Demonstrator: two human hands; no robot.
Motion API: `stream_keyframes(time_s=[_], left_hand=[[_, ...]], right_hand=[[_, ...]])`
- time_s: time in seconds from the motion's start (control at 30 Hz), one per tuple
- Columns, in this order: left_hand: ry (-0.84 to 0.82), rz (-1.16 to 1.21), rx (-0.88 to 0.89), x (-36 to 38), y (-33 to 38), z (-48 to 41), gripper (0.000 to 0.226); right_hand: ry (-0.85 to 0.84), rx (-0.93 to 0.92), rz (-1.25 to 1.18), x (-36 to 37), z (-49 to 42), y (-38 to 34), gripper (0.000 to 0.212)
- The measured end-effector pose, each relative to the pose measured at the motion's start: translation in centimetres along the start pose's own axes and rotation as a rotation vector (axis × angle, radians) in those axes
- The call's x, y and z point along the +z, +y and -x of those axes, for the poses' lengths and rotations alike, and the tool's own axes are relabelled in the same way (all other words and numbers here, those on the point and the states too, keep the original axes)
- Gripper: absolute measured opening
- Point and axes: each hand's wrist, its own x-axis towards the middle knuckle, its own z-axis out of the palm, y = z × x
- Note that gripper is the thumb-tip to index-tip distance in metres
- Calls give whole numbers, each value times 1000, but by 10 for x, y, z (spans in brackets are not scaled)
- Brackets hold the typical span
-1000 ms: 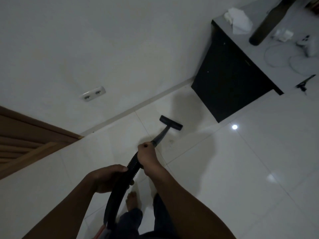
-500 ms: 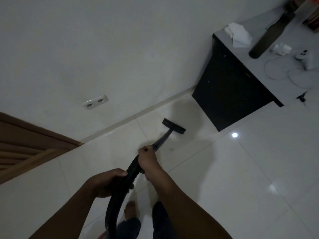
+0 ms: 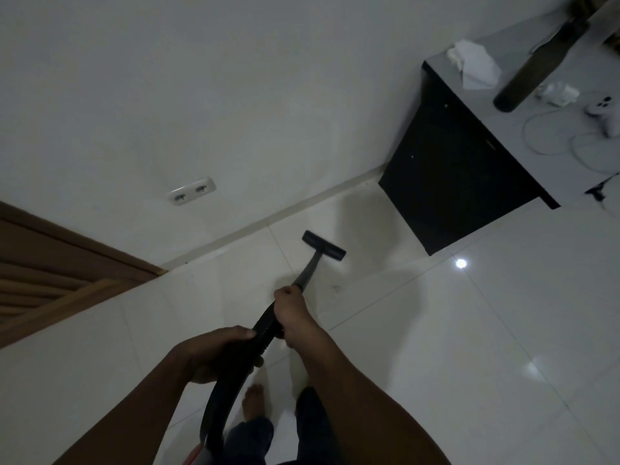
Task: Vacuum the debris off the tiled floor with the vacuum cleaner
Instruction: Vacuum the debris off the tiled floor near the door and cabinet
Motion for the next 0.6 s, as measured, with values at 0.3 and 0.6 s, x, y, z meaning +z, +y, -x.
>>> stream_keyframes(time_s=[0.3, 0.6], left_hand=[[76, 9, 87, 13, 14, -11, 63], [146, -23, 175, 49, 34, -43, 46]], right_hand=[[34, -13, -90, -19, -18, -7, 26], [11, 11, -56, -69, -40, -42, 18]])
